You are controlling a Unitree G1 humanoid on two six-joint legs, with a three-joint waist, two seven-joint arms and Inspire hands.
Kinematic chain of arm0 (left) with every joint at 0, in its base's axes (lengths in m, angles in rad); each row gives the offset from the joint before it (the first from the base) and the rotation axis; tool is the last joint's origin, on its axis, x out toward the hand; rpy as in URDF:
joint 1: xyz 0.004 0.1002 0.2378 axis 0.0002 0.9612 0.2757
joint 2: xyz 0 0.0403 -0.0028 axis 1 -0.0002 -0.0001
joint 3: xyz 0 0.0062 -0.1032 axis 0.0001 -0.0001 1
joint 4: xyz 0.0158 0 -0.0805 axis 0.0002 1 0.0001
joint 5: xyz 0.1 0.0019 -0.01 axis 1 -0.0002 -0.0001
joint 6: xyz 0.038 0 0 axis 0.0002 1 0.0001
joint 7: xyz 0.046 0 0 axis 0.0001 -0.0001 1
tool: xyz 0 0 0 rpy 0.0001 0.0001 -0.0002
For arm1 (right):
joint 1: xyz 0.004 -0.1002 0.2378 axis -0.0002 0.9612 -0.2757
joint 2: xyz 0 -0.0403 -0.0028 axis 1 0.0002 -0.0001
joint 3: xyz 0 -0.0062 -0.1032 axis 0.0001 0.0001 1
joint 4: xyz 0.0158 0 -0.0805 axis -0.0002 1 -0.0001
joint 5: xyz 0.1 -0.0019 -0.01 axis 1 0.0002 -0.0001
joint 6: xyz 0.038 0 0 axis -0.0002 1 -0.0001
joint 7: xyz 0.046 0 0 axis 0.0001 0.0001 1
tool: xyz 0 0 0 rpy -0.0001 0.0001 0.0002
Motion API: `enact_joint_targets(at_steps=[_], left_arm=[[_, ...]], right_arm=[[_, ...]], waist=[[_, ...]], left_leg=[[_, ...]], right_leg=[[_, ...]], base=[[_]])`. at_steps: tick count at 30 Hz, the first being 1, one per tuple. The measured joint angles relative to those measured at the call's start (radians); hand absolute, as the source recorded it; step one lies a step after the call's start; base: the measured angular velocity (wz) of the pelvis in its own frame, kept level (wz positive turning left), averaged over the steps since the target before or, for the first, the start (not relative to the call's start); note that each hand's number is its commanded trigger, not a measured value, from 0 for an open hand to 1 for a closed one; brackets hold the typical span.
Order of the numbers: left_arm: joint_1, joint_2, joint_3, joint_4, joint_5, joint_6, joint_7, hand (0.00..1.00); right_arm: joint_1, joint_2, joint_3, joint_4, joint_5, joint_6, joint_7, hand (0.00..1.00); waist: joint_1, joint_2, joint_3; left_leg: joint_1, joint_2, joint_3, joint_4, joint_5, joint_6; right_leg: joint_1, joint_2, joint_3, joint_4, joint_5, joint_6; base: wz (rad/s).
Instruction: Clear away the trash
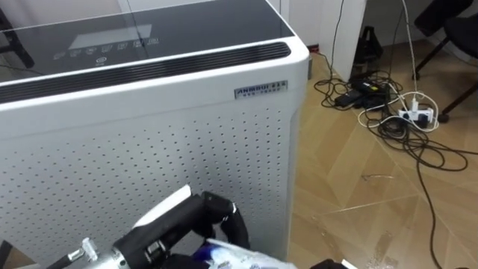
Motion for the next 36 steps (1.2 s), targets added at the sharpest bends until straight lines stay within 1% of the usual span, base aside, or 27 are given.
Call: enact_joint_targets(at_steps=[1,2,3,4,5,6,7,9,10,12,16,18,23,25,28,33,36], left_arm=[[0.003,-0.003,-0.012,0.013,0.004,0.0,0.001,1.0],[0.006,-0.013,-0.033,0.051,0.004,-0.002,0.002,1.0],[0.006,-0.034,-0.049,0.102,0.004,-0.003,0.008,1.0],[0.007,-0.046,-0.054,0.127,0.005,-0.003,0.012,1.0],[0.007,-0.062,-0.059,0.16,0.01,-0.002,0.018,0.8],[0.007,-0.072,-0.059,0.17,0.02,-0.002,0.023,0.12],[0.007,-0.076,-0.059,0.173,0.02,-0.002,0.025,0.0],[0.007,-0.088,-0.061,0.186,0.023,-0.002,0.037,0.0],[0.006,-0.092,-0.061,0.193,0.023,-0.002,0.041,0.0],[0.006,-0.093,-0.064,0.2,0.022,-0.002,0.042,0.0],[0.003,-0.098,-0.084,0.226,0.022,-0.002,0.053,0.0],[0.002,-0.11,-0.093,0.257,0.023,-0.002,0.069,0.0],[0.002,-0.111,-0.103,0.27,0.024,-0.002,0.092,0.0],[0.001,-0.113,-0.109,0.27,0.025,-0.002,0.106,0.0],[0.001,-0.115,-0.115,0.27,0.064,-0.002,0.114,0.0],[-0.003,-0.124,-0.119,0.31,0.112,-0.003,0.144,0.0],[-0.004,-0.126,-0.119,0.31,0.132,-0.003,0.154,0.0]], right_arm=[[-0.001,-0.001,0.009,0.0,0.002,0.0,-0.005,1.0],[-0.004,0.002,0.022,0.0,0.003,0.0,-0.009,1.0],[-0.005,0.008,0.028,0.001,0.003,0.0,-0.009,1.0],[-0.005,0.01,0.03,0.001,0.003,0.0,-0.009,1.0],[-0.007,0.01,0.036,0.001,0.003,0.0,-0.01,1.0],[-0.009,0.01,0.038,0.001,0.005,0.0,-0.009,1.0],[-0.011,0.011,0.038,0.001,0.005,0.0,-0.009,1.0],[-0.016,0.011,0.038,0.001,0.006,0.0,-0.009,1.0],[-0.017,0.011,0.039,0.002,0.006,0.0,-0.009,1.0],[-0.017,0.01,0.045,0.004,0.006,0.0,-0.01,1.0],[-0.019,0.011,0.054,0.004,0.007,0.0,-0.017,1.0],[-0.019,0.013,0.054,0.004,0.011,0.0,-0.021,1.0],[-0.021,0.016,0.058,0.011,0.042,0.0,-0.03,1.0],[-0.025,0.02,0.058,0.023,0.047,0.0,-0.032,1.0],[-0.04,0.037,0.058,0.053,0.056,0.0,-0.048,1.0],[-0.042,0.042,0.059,0.063,0.073,0.0,-0.061,1.0],[-0.042,0.045,0.058,0.066,0.073,0.0,-0.062,1.0]], waist=[[0.0,-0.001,0.0],[0.001,-0.003,0.0002],[-0.001,-0.004,0.0002],[-0.002,-0.006,-0.0001],[-0.003,-0.012,-0.0001],[-0.002,-0.019,-0.0009],[-0.001,-0.022,-0.0006],[-0.001,-0.032,-0.0023],[-0.001,-0.036,-0.0017],[-0.002,-0.041,-0.0014],[-0.007,-0.043,-0.0016],[-0.008,-0.045,-0.0005],[-0.005,-0.055,-0.0013],[-0.006,-0.055,-0.0013],[-0.007,-0.057,-0.001],[-0.005,-0.059,-0.0011],[-0.008,-0.062,-0.0022]], left_leg=[[-0.005,0.0,0.0,0.0,0.0,0.0],[-0.013,-0.001,0.001,0.001,0.001,0.0],[-0.013,-0.001,0.002,0.001,0.001,0.001],[-0.013,-0.002,0.002,0.001,0.001,0.001],[-0.015,-0.002,0.003,0.001,0.001,0.001],[-0.02,-0.001,0.005,0.0,0.001,0.001],[-0.021,-0.001,0.005,0.0,0.001,0.001],[-0.02,-0.001,0.014,0.0,0.001,0.001],[-0.019,-0.001,0.016,0.0,0.001,0.001],[-0.018,0.0,0.02,0.0,0.001,0.001],[-0.017,0.0,0.023,0.0,0.001,0.001],[-0.017,0.001,0.023,0.0,0.001,0.001],[-0.03,0.002,0.024,0.003,0.001,0.001],[-0.031,0.001,0.024,0.003,0.001,0.001],[-0.037,0.002,0.024,0.005,0.001,0.001],[-0.052,0.002,0.024,0.012,0.001,0.0],[-0.064,0.001,0.022,0.016,0.001,0.0]], right_leg=[[-0.007,-0.001,0.0,0.004,0.0,0.0],[-0.017,-0.002,0.001,0.01,-0.001,0.0],[-0.019,-0.002,0.002,0.01,-0.001,-0.001],[-0.019,-0.002,0.002,0.01,-0.001,-0.001],[-0.022,-0.001,0.004,0.01,-0.001,0.0],[-0.028,-0.001,0.005,0.01,-0.001,-0.001],[-0.029,-0.001,0.005,0.01,-0.001,-0.001],[-0.031,0.0,0.013,0.011,-0.001,-0.001],[-0.031,0.0,0.016,0.011,-0.001,0.0],[-0.031,0.001,0.02,0.011,-0.001,0.0],[-0.031,0.003,0.026,0.011,0.0,0.0],[-0.033,0.003,0.027,0.013,0.0,0.0],[-0.05,0.003,0.027,0.021,0.0,-0.001],[-0.05,0.003,0.026,0.021,0.0,-0.001],[-0.055,0.002,0.024,0.021,0.001,-0.001],[-0.067,0.002,0.021,0.023,0.002,-0.002],[-0.073,-0.001,0.014,0.025,0.002,-0.002]], base=[[0.0],[-0.03],[-0.03],[-0.03],[-0.04],[-0.03],[-0.05],[-0.08],[-0.09],[-0.05],[-0.01],[0.0],[0.0],[0.0],[0.0],[0.0],[0.07]])
